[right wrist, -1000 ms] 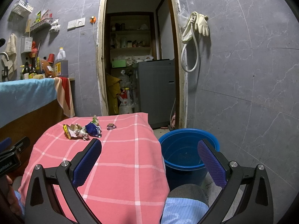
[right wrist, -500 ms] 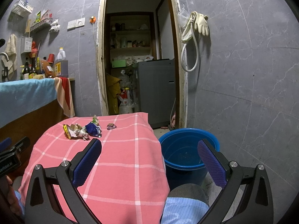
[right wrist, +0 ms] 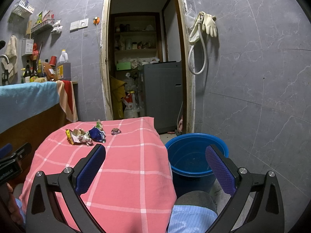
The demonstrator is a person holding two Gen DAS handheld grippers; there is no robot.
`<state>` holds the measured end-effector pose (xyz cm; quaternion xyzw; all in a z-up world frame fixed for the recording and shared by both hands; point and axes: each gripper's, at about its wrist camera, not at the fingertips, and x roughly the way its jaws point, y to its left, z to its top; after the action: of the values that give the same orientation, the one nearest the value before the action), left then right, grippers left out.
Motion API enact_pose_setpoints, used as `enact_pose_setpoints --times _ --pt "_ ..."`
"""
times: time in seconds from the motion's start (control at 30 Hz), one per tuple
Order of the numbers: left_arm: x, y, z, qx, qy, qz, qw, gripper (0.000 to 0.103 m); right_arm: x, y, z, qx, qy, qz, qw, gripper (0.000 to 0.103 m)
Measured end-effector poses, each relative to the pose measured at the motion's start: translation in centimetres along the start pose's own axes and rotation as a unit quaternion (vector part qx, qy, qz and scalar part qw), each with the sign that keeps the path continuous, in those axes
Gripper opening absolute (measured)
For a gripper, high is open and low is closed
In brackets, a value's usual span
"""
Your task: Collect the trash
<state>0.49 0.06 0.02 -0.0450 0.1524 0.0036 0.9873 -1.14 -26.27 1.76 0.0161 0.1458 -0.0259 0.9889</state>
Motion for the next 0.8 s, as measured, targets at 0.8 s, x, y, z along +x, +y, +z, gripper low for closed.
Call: enact_pose_setpoints --times 0.8 --pt "0.14 0.08 0.08 0.002 0.001 0.0 1.0 0.101 0.12 0.15 0.29 -0.004 -0.003 0.006 1.0 0.103"
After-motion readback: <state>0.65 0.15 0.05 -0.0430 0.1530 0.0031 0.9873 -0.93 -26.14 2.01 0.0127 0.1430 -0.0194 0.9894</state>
